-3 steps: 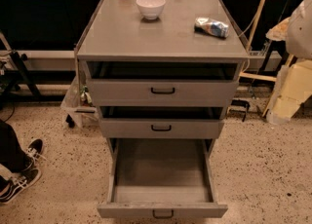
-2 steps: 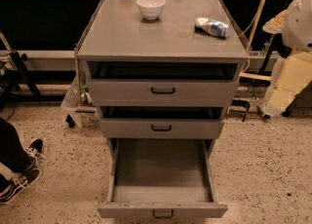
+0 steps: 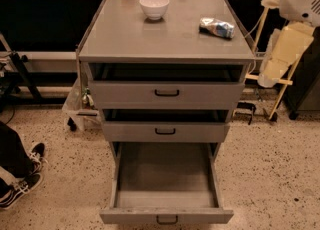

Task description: Place redbull can into bottom drawer

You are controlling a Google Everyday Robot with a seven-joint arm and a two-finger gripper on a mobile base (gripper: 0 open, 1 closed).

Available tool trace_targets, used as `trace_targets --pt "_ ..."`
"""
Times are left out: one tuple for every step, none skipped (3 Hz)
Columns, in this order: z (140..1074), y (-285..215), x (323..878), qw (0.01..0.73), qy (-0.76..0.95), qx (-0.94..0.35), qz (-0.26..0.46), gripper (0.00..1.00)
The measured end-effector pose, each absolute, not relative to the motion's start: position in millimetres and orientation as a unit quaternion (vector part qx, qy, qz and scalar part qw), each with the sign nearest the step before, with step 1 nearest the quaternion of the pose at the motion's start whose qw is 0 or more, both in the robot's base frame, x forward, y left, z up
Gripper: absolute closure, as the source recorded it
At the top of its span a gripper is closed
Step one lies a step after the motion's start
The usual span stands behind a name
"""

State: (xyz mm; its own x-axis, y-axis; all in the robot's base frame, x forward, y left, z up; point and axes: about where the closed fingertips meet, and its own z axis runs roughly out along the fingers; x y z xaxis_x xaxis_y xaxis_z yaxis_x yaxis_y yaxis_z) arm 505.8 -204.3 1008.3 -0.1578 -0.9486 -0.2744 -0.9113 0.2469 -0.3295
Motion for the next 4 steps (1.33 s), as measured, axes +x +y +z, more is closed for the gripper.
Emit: trace_targets --pt "1007 -204 506 0.215 0.760 -0.612 -0.043 0.00" --pt "1009 -216 513 0.234 0.766 -0.598 -0.032 0.00" --pt "1013 -262 534 0.276 0.784 -0.555 -0.016 0.00" --pt "1001 -300 584 0.317 0.796 -0.516 0.014 0.00"
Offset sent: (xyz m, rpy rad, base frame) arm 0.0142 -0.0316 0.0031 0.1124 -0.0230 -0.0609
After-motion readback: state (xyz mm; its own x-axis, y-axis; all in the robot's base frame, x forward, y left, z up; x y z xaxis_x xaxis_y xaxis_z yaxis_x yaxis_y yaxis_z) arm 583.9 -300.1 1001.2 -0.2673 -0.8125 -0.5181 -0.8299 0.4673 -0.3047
